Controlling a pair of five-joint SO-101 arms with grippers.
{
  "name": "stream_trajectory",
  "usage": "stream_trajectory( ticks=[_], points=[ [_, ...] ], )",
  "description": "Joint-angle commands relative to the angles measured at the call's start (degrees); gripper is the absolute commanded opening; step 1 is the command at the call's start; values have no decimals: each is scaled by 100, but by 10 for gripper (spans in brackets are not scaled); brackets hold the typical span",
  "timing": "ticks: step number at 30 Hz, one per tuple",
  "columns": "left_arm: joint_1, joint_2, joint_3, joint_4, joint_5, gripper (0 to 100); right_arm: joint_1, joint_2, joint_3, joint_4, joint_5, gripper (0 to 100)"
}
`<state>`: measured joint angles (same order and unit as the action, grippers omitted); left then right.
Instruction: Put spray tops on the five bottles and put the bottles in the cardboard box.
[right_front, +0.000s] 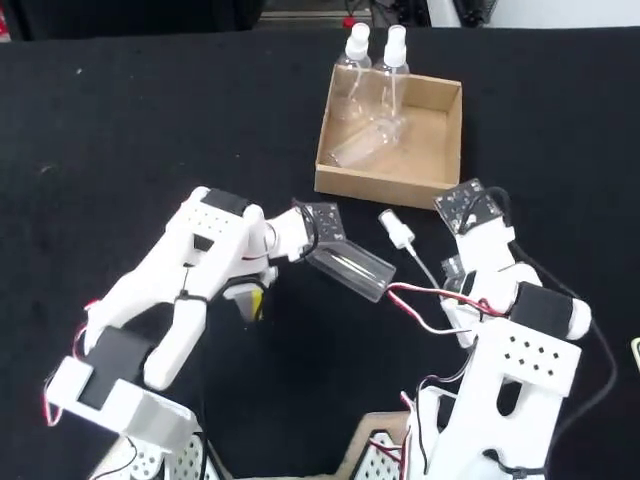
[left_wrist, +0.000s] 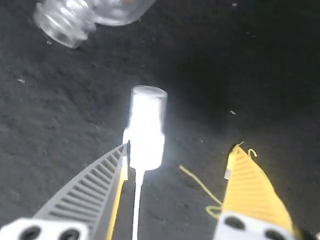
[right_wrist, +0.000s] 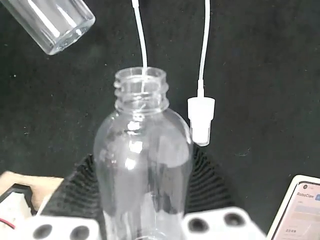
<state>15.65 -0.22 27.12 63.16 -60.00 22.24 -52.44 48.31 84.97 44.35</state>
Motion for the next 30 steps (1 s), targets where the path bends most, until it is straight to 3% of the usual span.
stream_trajectory(
  ticks=[1,5,11,17,19,22,30],
  points=[
    [40,202,-277,-290,-35,306,132,-145,-22,0,62,11],
    [-48,273,-259,-264,-44,267,132,-145,-22,0,44,11],
    [-31,246,-453,229,-9,23,132,-145,-13,0,35,11],
    [-145,-589,-936,1099,712,60,-18,-154,312,-360,9,11],
    [-330,-1248,-954,1248,932,60,-255,-154,488,-765,-334,11],
    [-760,-2497,-954,1196,1732,60,-1081,-154,690,-1380,-1178,11],
    [-1851,-5319,-901,246,4888,60,-3560,-145,840,-3648,-3490,11]
  ],
)
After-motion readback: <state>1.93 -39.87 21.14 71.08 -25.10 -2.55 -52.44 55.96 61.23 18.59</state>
